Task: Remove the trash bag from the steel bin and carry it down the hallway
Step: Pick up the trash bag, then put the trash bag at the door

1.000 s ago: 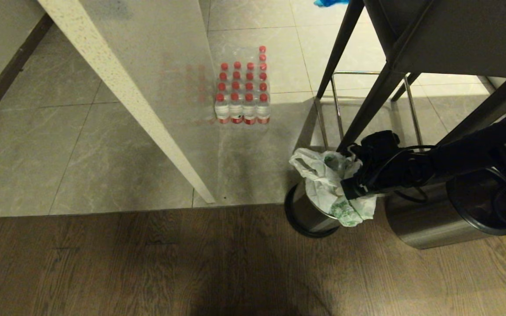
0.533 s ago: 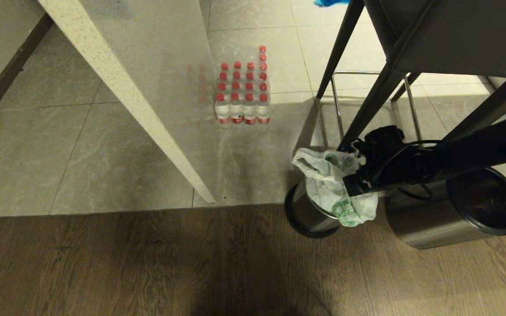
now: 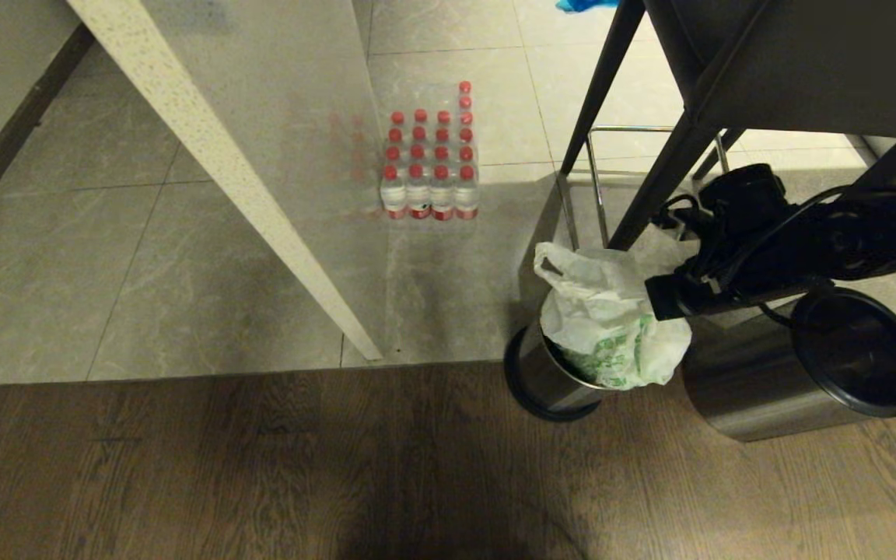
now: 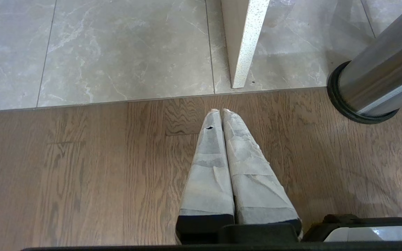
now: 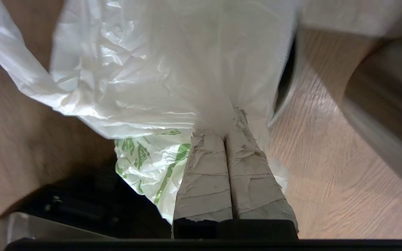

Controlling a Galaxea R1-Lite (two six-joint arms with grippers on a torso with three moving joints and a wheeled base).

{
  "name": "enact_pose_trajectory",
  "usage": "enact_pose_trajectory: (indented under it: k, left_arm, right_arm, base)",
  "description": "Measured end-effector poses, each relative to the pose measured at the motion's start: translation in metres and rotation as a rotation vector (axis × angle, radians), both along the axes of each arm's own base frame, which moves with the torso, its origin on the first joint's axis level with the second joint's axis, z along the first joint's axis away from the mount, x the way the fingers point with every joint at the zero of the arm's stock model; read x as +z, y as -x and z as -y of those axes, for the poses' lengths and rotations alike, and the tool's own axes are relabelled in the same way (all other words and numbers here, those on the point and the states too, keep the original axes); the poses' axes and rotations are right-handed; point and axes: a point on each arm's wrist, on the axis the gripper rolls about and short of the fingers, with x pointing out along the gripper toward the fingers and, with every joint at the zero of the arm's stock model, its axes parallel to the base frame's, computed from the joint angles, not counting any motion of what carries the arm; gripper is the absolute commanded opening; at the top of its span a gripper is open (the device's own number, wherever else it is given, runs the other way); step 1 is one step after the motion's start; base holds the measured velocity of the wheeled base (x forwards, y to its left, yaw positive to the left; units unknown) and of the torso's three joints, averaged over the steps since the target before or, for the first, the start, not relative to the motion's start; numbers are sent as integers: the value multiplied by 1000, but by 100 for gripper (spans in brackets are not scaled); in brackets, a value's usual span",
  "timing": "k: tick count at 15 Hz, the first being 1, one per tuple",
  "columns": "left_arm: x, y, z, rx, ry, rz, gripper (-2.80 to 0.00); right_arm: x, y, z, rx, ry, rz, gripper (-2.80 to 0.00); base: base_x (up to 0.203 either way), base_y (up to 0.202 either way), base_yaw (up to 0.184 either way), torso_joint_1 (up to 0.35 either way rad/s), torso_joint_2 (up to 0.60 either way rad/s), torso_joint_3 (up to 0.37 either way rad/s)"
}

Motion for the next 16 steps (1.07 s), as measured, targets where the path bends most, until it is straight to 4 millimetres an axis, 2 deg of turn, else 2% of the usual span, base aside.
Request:
enact_pose_trajectory:
  k: [6,10,13,16]
  left_arm:
    - [0,0,0,1,0,0,-280]
    - [0,0,0,0,0,0,-280]
    - [0,0,0,0,0,0,-280]
    - [0,0,0,0,0,0,-280]
  right_arm:
    - [49,32,7,-46,-73,111,-280]
    - [79,60,13,-49,-89,184,-280]
    - [98,92,23,-71,-96,199,-280]
    - [99,140,35,-99,-89,190,-280]
  base:
    - [0,0,0,0,0,0]
    - [0,0,0,0,0,0]
    - [0,0,0,0,0,0]
    - [0,0,0,0,0,0]
